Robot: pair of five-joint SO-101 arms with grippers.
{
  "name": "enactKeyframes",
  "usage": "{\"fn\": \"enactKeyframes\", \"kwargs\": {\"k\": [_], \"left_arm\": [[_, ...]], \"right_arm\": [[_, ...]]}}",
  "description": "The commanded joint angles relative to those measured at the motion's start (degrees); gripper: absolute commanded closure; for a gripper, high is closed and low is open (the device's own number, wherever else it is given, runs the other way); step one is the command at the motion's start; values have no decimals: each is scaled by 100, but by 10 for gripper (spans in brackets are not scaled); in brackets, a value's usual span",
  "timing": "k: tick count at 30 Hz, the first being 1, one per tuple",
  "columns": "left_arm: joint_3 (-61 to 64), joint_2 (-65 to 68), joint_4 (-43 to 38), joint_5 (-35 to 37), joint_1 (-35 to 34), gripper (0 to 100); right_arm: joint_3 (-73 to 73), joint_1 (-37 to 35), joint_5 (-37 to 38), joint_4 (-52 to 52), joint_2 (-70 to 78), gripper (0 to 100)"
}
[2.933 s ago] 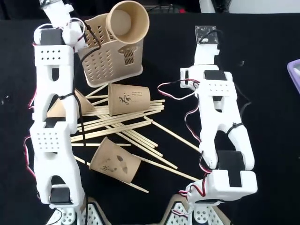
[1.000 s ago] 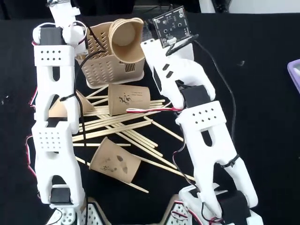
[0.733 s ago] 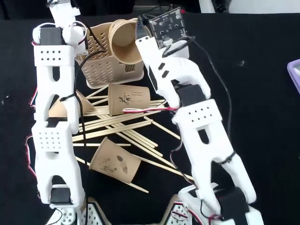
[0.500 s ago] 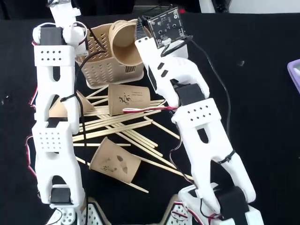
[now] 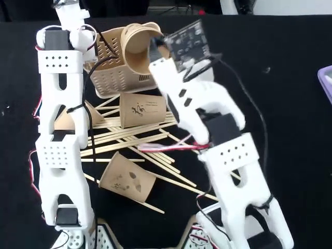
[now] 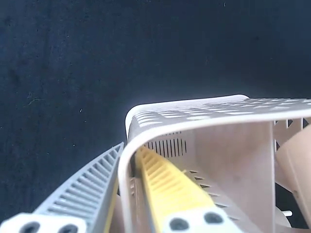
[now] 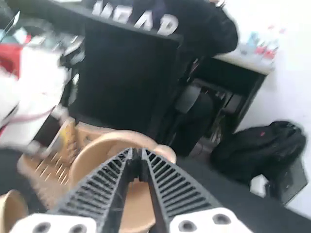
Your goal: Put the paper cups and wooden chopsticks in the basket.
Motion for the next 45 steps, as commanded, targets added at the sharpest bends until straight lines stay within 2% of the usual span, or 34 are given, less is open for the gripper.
{"fn": "enactKeyframes", "kwargs": {"k": [1,10,16,28,32,37,40,43,45], "left_arm": [[31,-18,149,26,136,970],[22,-70,352,26,233,970],[57,-70,360,26,356,970],[31,-26,360,26,338,970],[57,-18,343,26,338,970],[57,-18,343,53,347,970],[57,-18,325,62,365,970],[48,-18,343,35,365,970],[57,-18,343,35,365,970]], "right_arm": [[268,-114,62,-220,-171,987],[760,-88,62,-2242,655,987],[295,18,18,-2734,1156,987],[-119,53,18,-2708,1138,987],[-110,413,62,-1670,778,972],[22,1248,-26,-466,576,873],[233,1486,-519,-897,998,861],[136,1714,-1354,-1811,1543,861],[-171,1741,-1881,-1943,1833,861]]}}
